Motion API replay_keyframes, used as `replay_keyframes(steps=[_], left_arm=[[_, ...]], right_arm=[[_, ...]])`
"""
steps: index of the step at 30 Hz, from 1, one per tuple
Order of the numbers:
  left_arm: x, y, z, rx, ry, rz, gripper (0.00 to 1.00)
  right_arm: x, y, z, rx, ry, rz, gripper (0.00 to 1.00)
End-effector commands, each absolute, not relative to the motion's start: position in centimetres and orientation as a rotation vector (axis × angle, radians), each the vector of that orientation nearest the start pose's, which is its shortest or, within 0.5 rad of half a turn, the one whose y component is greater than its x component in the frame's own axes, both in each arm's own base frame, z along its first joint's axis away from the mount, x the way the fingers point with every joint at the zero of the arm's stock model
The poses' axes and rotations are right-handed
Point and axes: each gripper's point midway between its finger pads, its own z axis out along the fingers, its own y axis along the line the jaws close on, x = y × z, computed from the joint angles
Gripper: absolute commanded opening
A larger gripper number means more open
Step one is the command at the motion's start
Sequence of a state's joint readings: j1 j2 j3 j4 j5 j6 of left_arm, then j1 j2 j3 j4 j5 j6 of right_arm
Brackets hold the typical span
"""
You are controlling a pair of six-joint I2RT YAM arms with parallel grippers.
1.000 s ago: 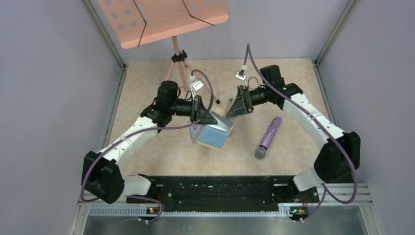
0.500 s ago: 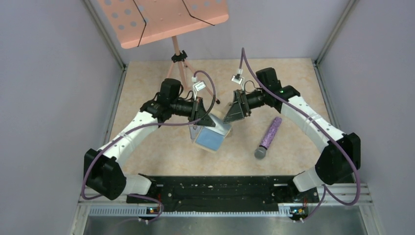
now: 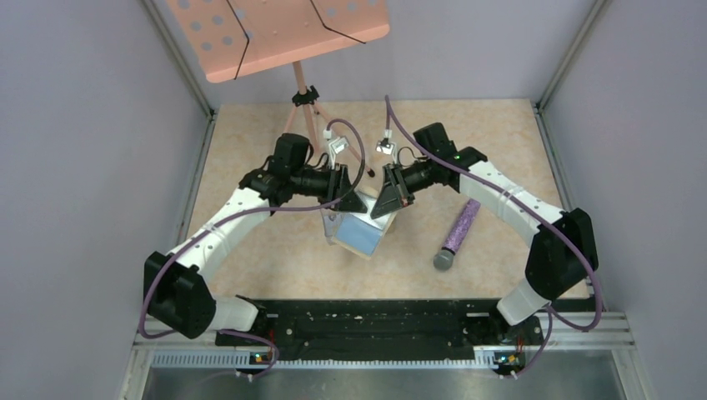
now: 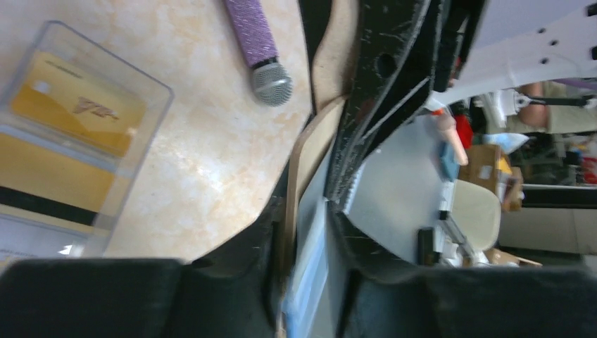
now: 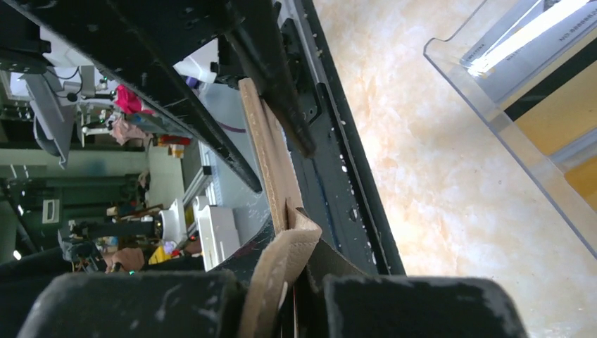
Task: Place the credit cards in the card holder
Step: Turn over the card slot in the card holder, then move the storage box to the center of the board.
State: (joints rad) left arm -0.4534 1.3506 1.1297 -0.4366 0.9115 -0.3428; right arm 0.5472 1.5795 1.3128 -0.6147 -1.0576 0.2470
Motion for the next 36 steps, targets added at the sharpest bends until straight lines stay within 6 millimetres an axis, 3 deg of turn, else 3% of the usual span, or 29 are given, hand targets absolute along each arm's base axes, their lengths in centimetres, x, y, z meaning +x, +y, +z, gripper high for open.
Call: replay_keyframes(steps=[1,5,11,14,19,27,31,36], left_arm=[[25.1,-26.0,24.1,0.542,2.204,-1.246,0.47],[26.8,-23.6,22.0,0.325,2.28,-1.125,0.53],[29.1,-18.0,16.0,-0.04,2.452,-0.807,0.56],[29.2,-16.3,13.2,-0.144,2.565,-0.724,0.56],[29.2,-15.5,9.7,-0.159,2.718,-0.627,0.55],[29.5,-15.9,6.2,-0.12,2.813,-0.623,0.51],[29.2,-15.6,5.1,-0.115,2.839,-0.597,0.42],[28.6,-14.7,4.2,-0.118,2.865,-0.544,0.17]], right_arm=[[22.6,31.0,23.8,-0.828,2.286,1.559,0.0],[24.6,28.5,22.9,-0.662,2.343,1.439,0.0],[26.7,24.1,22.3,-0.442,2.367,1.282,0.0],[26.8,22.7,21.9,-0.375,2.377,1.256,0.0],[26.4,21.7,21.3,-0.325,2.393,1.241,0.0],[26.6,21.0,21.3,-0.292,2.394,1.218,0.0],[26.7,20.8,21.4,-0.284,2.395,1.21,0.0],[26.9,20.7,21.3,-0.28,2.401,1.199,0.0]])
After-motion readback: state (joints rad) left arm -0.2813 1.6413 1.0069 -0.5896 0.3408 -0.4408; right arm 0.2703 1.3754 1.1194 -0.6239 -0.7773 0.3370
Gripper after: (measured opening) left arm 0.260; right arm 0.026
